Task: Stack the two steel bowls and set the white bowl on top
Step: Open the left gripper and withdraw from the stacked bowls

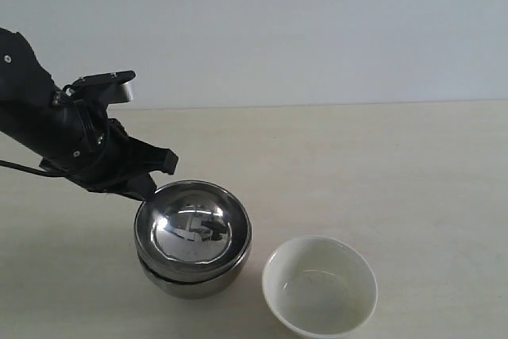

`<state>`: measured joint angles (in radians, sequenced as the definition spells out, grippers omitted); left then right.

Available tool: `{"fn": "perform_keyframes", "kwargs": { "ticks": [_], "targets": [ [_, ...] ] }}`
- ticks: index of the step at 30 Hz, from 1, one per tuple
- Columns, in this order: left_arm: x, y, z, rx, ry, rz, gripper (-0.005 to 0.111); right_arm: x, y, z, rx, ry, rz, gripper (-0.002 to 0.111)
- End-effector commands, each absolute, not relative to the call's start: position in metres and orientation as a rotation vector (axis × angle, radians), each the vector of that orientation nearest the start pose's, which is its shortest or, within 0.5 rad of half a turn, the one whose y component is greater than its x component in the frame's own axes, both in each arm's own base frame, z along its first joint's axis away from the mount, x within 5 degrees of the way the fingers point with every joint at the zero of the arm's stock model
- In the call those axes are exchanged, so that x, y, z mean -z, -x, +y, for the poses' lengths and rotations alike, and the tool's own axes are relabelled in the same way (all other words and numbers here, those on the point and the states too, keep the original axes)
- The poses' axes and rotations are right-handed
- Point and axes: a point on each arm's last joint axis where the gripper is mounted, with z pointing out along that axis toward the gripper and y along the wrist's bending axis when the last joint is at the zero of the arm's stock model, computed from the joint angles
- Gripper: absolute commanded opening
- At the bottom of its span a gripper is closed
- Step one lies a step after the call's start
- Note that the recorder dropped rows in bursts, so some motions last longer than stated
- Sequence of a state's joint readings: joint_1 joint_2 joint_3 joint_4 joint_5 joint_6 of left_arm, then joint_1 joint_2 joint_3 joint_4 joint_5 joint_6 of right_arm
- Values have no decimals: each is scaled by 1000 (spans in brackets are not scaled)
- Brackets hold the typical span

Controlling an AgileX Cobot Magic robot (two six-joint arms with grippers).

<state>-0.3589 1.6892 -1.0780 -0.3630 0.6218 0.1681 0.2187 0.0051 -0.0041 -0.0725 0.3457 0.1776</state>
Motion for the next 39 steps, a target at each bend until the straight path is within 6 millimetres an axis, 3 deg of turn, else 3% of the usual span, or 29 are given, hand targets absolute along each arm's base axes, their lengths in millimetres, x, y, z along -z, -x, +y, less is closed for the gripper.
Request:
{"fn": "perform_keyframes", "kwargs": {
  "ticks": [1,15,21,39],
  "targets": [
    [-215,-311,-136,417,-384,2689,4,-182,-53,9,-201,87,1827,0],
    [-185,-317,-135,363,-367,2764,4,-182,-53,9,-201,87,1827,0],
    [-182,-319,-136,360,-364,2763,4,-182,-53,9,-201,87,1827,0],
    [-241,-301,-131,384,-453,2590,7,-182,-53,9,-201,87,1827,0]
  ]
}}
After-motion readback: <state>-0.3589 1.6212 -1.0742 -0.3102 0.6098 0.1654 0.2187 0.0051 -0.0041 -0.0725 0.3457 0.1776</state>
